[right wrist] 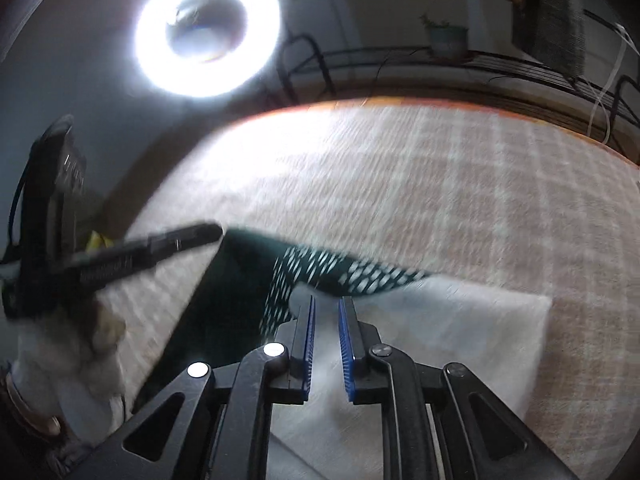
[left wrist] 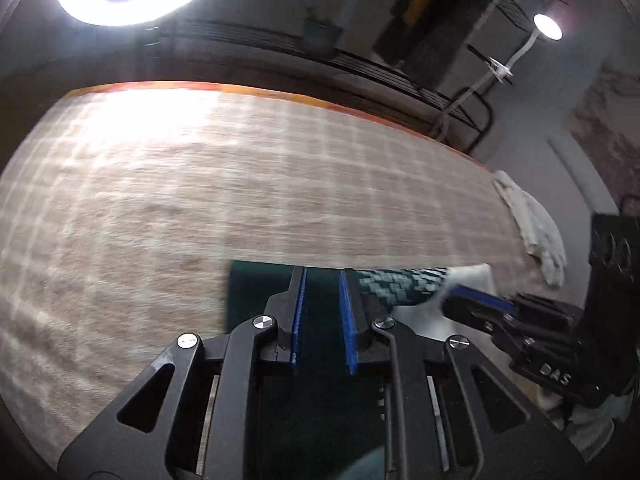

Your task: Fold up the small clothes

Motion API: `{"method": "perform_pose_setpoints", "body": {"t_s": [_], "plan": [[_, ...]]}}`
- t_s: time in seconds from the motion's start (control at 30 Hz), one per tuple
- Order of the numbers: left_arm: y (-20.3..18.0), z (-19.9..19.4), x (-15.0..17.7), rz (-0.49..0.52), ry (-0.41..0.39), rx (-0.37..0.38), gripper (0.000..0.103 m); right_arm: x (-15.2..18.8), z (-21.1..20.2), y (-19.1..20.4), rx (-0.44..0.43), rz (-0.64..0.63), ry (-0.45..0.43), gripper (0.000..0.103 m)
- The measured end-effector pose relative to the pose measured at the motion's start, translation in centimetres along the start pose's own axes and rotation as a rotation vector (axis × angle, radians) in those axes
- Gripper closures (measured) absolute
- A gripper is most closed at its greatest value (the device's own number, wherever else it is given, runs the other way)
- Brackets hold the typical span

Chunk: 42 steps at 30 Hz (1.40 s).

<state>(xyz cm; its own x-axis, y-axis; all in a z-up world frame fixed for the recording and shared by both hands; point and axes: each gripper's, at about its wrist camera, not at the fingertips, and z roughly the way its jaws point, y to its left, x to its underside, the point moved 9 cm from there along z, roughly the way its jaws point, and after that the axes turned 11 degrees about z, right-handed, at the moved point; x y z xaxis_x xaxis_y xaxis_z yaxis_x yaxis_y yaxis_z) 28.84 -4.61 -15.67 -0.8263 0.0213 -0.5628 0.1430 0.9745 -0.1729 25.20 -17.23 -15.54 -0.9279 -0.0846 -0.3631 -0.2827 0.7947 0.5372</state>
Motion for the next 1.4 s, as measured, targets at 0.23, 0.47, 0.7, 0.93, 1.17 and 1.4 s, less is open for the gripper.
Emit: {"method": "perform_pose_setpoints", "body": {"t_s": [0.23, 0.47, 0.7, 0.93, 1.17, 1.4], "plan": [[-2.7, 4.0, 0.4, 0.014, 0.062, -0.002, 0.088, -0.9, 0.9, -2.9, 0.018, 0.136, -0.023, 0.087], [-0.2, 4.7, 1.4, -0.041, 0.067, -0.017, 0.087, -0.6, 1.7, -5.9, 0.113, 0.157, 0.008, 0.089], [3.5, 0.4, 2.2, -0.091, 0.052, -0.06, 0.085, -0.5, -2.8, -9.8, 0.141, 0.237, -0.026, 0.069], [6.7, -5.5, 5.5, -0.292, 0.029, 0.048, 0.058, 2.5, -7.4, -13.0, -0.033, 0.346, -0.01, 0.059], [5.9, -6.7, 11.7, -0.459, 0.126, 0.165, 0.058, 5.7, -7.7, -14.0, -0.201, 0.468, 0.059, 0.059], [4.5, -5.4, 13.2, -0.471, 0.163, 0.185, 0.058, 7.0, -5.6, -13.2, -0.235, 0.49, 0.113, 0.061]]}}
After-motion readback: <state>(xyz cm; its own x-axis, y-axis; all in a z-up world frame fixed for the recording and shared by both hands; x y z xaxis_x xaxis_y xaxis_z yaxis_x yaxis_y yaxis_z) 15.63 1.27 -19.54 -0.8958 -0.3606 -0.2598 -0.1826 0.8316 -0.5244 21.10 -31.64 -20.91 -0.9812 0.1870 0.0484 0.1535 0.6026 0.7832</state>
